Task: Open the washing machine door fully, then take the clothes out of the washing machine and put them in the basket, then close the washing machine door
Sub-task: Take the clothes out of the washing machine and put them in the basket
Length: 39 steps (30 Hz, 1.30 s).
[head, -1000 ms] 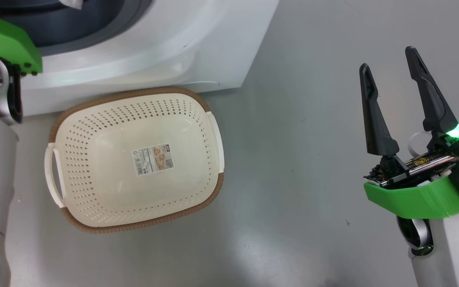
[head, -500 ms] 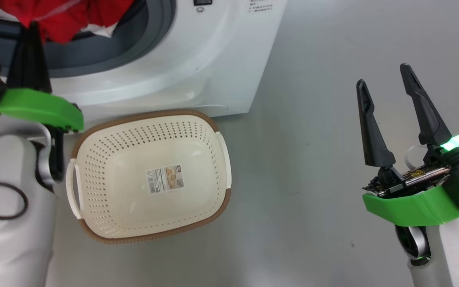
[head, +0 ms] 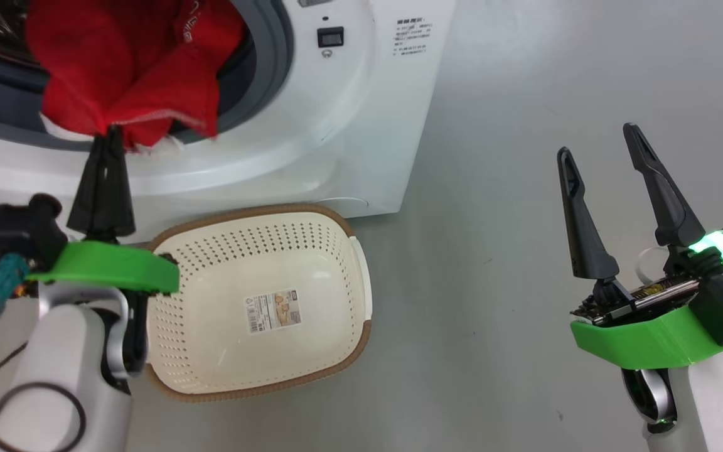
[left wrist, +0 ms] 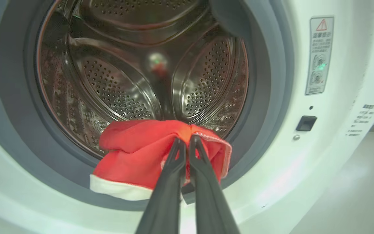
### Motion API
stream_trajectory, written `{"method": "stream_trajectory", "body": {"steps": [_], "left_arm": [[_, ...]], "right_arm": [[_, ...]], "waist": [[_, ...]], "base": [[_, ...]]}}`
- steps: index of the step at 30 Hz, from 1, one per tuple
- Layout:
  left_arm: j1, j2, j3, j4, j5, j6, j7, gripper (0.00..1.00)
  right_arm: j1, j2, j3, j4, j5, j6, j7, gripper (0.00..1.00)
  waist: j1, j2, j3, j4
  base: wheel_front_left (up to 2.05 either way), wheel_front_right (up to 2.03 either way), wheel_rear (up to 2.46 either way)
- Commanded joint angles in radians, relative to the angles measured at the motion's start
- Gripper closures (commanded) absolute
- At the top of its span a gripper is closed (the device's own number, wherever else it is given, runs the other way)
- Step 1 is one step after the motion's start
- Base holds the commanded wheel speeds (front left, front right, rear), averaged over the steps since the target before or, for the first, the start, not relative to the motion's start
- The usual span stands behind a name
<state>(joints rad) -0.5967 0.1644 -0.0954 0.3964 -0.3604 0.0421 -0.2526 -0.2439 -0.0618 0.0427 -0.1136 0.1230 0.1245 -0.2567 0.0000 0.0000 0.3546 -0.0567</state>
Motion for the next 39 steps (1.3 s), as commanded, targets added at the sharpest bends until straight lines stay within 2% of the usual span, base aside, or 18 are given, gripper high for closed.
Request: {"method": "stream_trajectory", "body": {"steps": [1,13,21,27,31,39], "left_arm": [[0.015,0.024,0.031,-0.048,0.011,-0.014,-0.009,1.0],[0.179,0.0,0.034,-0.305,0.056,-0.009,-0.004,1.0],[0.223,-0.022,-0.001,-0.446,0.041,0.002,0.056,1.0],[0.256,-0.049,-0.032,-0.54,0.04,0.028,0.082,1.0],[0.268,-0.06,-0.04,-0.5,0.017,0.033,0.096,1.0],[0.241,-0.088,-0.065,-0.3,-0.046,0.016,0.081,1.0]], "right_arm": [[0.02,-0.006,0.017,-0.022,-0.003,0.006,-0.005,0.0],[0.045,-0.009,0.015,-0.023,0.001,0.006,-0.005,0.0],[0.046,-0.009,0.009,-0.031,0.007,0.006,-0.005,0.0],[0.035,-0.014,0.008,-0.039,0.008,0.006,-0.005,0.0],[0.027,-0.013,0.012,-0.041,0.008,0.006,-0.005,0.0],[0.003,-0.015,0.02,-0.045,0.011,0.006,-0.005,0.0]], "waist": [[0.0,0.0,-0.012,0.008],[0.0,0.0,-0.07,0.032],[0.0,0.0,-0.043,0.05],[0.0,0.0,-0.011,0.055],[0.0,0.0,0.014,0.056],[0.0,0.0,0.057,0.05]], "base": [[0.0,0.0,0.0],[0.0,0.0,0.0],[0.0,0.0,0.0],[0.0,0.0,0.0],[0.0,0.0,0.0],[0.0,0.0,0.0]]}}
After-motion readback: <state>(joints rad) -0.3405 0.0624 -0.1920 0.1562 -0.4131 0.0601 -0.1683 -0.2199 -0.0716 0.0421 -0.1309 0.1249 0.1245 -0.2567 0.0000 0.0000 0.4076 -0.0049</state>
